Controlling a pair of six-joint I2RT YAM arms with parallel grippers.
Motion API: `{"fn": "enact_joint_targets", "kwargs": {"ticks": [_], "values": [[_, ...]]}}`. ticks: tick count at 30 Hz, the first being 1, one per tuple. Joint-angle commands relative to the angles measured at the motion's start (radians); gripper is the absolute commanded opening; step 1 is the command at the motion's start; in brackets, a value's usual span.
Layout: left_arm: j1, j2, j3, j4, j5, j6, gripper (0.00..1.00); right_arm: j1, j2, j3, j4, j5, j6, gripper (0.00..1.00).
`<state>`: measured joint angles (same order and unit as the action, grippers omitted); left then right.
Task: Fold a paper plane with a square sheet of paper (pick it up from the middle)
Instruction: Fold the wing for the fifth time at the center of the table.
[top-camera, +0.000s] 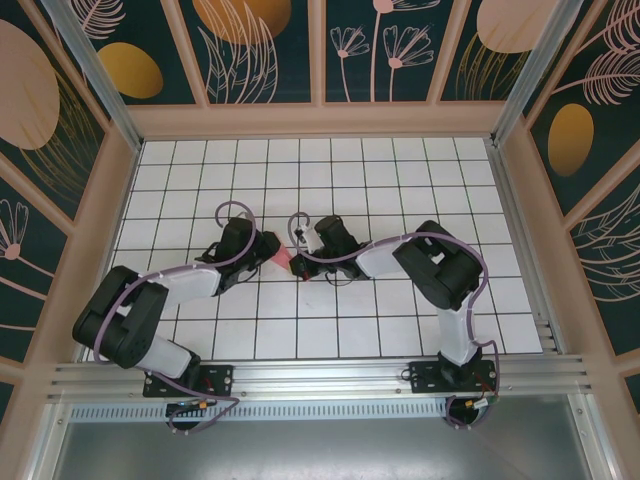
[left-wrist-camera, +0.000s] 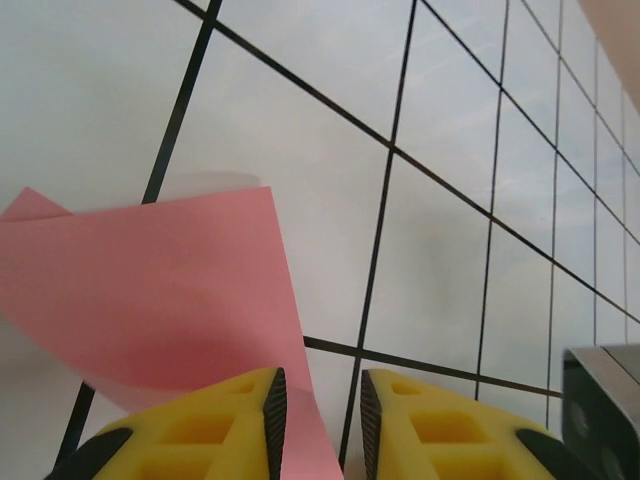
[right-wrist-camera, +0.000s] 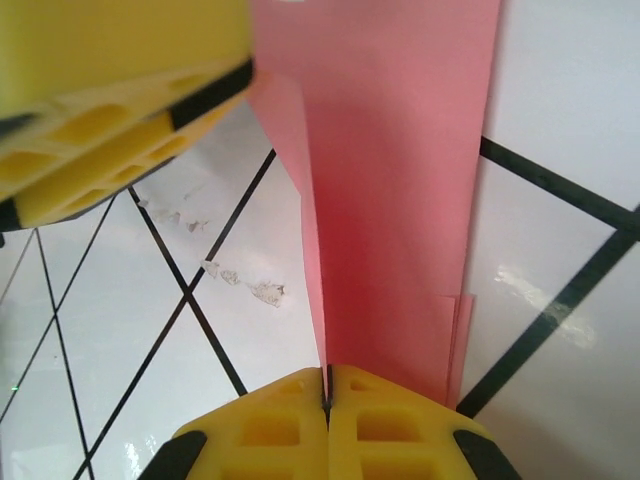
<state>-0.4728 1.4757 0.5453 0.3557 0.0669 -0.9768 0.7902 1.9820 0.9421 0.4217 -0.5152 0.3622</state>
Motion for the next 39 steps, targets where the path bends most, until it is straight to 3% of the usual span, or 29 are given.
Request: {"fn": "enact_joint_targets", "kwargs": {"ticks": [1,13,25,39], "values": [[0.007,-0.042,-0.050,0.076,0.029,0.032,0.30,-0.027,0.023,-0.031,0.088,-0.079,0.076,0.00],[0.005,0.039,-0.092,0.217,0.123,0.025,0.32,-0.065,0.028,-0.064,0.159,-0.131,0.183,0.00],[0.005,0.146,-0.030,0.216,0.126,0.035,0.28,-0.072,0.037,-0.063,0.155,-0.140,0.182,0.00],[0.005,0.175,-0.006,0.167,0.120,0.044,0.27,-0.080,0.019,-0.029,0.120,-0.189,0.217,0.15]]}}
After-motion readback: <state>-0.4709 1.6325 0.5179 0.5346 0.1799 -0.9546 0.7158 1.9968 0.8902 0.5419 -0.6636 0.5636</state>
